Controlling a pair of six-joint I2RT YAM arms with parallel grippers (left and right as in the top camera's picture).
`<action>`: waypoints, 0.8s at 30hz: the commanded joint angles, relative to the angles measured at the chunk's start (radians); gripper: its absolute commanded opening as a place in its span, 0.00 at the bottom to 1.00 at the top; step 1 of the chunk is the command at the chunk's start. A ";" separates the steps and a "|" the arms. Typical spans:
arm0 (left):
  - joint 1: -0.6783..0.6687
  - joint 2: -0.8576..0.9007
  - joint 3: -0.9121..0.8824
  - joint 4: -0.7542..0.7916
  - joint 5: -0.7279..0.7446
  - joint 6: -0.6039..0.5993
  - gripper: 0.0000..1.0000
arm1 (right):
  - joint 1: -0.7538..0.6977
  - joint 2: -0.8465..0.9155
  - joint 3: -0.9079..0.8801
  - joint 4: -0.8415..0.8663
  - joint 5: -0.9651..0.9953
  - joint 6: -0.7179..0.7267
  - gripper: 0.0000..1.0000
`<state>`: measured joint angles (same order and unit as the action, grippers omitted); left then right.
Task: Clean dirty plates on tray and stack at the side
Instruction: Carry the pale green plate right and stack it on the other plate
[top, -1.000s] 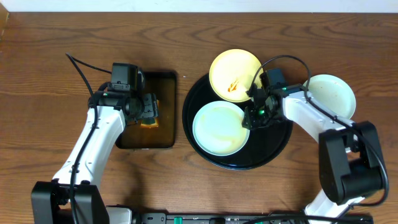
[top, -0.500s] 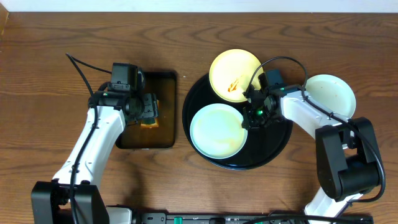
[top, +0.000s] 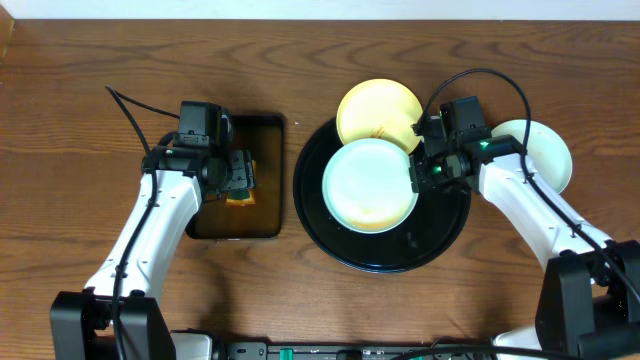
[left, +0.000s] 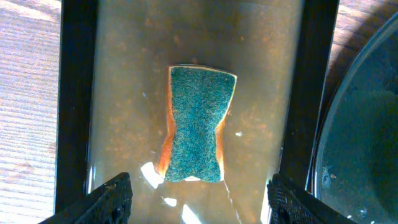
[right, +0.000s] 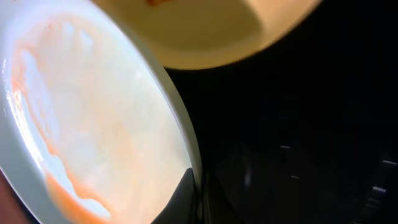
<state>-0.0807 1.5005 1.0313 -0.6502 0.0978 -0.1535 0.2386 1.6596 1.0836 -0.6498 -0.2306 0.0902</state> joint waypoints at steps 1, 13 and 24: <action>-0.005 0.003 0.001 -0.003 -0.001 -0.002 0.71 | -0.001 -0.085 0.008 -0.002 0.202 -0.026 0.01; -0.005 0.003 0.001 0.000 -0.001 -0.002 0.71 | 0.154 -0.311 0.008 -0.024 0.607 -0.213 0.01; -0.005 0.003 0.001 0.000 -0.001 -0.002 0.71 | 0.465 -0.324 0.008 -0.020 1.173 -0.272 0.01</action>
<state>-0.0807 1.5005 1.0313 -0.6479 0.0978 -0.1535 0.6285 1.3514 1.0836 -0.6765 0.6838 -0.1596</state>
